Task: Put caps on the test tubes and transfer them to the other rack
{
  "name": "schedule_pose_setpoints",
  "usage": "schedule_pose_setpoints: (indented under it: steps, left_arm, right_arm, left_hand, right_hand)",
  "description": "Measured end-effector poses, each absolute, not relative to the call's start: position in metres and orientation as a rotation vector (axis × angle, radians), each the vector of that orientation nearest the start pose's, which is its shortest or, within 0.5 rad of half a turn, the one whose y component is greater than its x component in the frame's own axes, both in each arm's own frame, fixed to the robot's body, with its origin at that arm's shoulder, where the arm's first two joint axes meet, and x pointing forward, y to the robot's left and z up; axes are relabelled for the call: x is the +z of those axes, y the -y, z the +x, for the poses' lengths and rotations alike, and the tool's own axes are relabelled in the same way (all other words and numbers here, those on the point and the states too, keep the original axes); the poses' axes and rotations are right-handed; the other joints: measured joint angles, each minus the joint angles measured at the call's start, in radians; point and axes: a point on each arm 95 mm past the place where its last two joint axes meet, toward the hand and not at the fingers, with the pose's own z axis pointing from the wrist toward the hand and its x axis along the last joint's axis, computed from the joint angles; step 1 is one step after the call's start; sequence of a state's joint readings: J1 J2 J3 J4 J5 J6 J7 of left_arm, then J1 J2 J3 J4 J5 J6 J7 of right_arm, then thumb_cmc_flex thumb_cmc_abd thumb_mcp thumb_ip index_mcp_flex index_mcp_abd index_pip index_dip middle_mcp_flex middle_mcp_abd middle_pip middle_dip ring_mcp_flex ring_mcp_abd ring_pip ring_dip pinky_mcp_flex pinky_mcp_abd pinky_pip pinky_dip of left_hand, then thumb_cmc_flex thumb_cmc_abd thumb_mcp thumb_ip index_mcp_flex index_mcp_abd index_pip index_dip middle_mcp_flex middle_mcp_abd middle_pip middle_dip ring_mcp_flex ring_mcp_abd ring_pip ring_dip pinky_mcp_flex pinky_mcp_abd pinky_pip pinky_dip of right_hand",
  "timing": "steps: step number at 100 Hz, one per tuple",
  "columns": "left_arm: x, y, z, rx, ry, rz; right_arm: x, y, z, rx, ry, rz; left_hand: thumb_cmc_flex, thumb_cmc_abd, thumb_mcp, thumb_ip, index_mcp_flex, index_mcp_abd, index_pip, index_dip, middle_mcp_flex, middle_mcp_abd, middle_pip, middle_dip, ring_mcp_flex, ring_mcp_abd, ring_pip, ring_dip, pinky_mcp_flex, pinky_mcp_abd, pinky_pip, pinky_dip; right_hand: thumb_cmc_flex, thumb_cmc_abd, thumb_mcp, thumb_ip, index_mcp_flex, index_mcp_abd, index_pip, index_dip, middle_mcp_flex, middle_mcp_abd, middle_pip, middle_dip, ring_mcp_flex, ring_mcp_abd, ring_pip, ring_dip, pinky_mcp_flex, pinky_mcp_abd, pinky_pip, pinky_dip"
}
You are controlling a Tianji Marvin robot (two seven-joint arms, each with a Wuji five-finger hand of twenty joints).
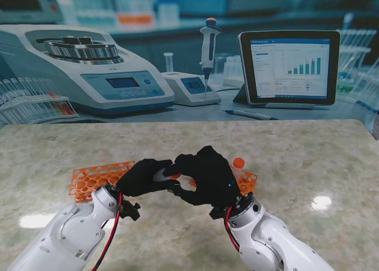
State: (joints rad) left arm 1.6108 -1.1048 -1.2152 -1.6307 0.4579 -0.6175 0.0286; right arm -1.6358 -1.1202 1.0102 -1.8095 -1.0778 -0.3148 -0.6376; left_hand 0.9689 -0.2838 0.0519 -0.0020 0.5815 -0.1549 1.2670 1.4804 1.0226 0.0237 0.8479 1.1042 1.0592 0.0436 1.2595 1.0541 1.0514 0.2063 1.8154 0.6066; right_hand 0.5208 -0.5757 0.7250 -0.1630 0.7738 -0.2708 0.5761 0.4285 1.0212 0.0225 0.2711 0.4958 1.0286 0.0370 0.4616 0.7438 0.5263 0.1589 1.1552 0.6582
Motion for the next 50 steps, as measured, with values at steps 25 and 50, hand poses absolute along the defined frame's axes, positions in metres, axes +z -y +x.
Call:
schedule_pose_setpoints:
  steps: [25, 50]
  left_arm:
    - [-0.2937, 0.0416, 0.3625, -2.445, -1.400, -1.210]
    - [-0.2936, 0.0417, 0.3626, -2.446, -1.399, -1.211]
  right_arm:
    - [-0.2440, -0.1088, 0.3101, 2.304, -1.103, 0.580]
    - [-0.2420, -0.1063, 0.3095, 2.298, -1.098, 0.572]
  left_hand:
    - [0.000, 0.000, 0.000, 0.000, 0.000, 0.000, 0.000, 0.000, 0.000, 0.000, 0.000, 0.000, 0.000, 0.000, 0.000, 0.000, 0.000, -0.002, 0.000, 0.000]
    - [0.000, 0.000, 0.000, 0.000, 0.000, 0.000, 0.000, 0.000, 0.000, 0.000, 0.000, 0.000, 0.000, 0.000, 0.000, 0.000, 0.000, -0.003, 0.000, 0.006]
  right_hand:
    - [-0.012, 0.036, -0.018, 0.010, 0.000, -0.001, -0.026, 0.001, -0.010, -0.001, -0.002, -0.007, 0.003, 0.007, 0.000, -0.007, -0.019, 0.000, -0.015, 0.002]
    - [-0.012, 0.047, -0.028, 0.019, -0.028, 0.001, -0.025, 0.024, -0.010, -0.001, -0.002, -0.007, -0.011, 0.009, -0.012, -0.021, -0.030, 0.000, -0.028, 0.012]
